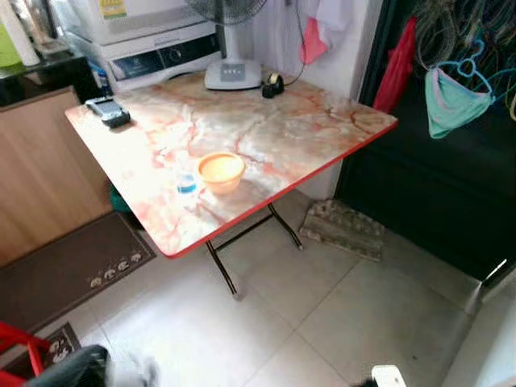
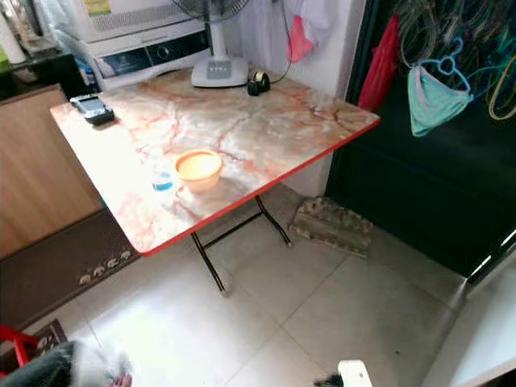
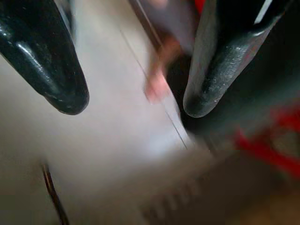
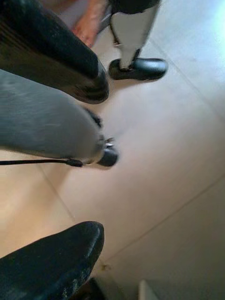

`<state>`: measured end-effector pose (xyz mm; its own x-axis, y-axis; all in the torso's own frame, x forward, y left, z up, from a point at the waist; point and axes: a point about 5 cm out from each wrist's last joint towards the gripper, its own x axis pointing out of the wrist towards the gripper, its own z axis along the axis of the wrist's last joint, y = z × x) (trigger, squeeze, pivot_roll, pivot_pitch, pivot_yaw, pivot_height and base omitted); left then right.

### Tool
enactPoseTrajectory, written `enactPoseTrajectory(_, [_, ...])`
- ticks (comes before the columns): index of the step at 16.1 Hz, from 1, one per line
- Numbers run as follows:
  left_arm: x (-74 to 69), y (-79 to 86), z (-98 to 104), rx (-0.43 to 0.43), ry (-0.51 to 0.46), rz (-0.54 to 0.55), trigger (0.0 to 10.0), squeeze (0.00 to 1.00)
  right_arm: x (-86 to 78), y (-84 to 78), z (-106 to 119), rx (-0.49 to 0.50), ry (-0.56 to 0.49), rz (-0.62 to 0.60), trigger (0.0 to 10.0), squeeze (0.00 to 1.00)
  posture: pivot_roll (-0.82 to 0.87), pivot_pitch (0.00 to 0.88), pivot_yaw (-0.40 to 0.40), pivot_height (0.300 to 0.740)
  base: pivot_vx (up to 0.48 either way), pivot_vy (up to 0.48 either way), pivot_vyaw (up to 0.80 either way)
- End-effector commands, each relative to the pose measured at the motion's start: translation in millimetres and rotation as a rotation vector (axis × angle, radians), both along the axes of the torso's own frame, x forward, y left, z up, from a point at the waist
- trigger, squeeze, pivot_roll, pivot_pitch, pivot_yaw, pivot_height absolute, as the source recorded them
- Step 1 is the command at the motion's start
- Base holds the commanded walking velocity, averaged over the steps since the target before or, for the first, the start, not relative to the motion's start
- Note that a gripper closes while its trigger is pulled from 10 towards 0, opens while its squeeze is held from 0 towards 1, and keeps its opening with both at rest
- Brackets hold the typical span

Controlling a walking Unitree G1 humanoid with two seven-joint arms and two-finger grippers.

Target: Restocking fridge

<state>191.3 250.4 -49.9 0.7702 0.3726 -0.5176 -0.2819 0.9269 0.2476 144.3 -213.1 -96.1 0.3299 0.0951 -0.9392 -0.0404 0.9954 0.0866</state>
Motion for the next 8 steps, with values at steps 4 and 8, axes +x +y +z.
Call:
enactPoseTrajectory(4, [6.6, 3.7, 29, 0.072, -0.209, -0.004, 10.0, 0.00, -12.3, -3.2, -3, -0.001, 0.012, 0.026, 10.0, 0.00, 0.03, 0.000, 0.019, 0.740, 0.000, 0.000, 0.00])
enactPoseTrajectory(8, [9.4, 3.6, 72, 0.149, -0.460, -0.013, 10.0, 0.00, -18.8, -2.6, -5, 0.001, 0.015, 0.041, 10.0, 0.00, 0.03, 0.000, 0.019, 0.740, 0.000, 0.000, 0.00])
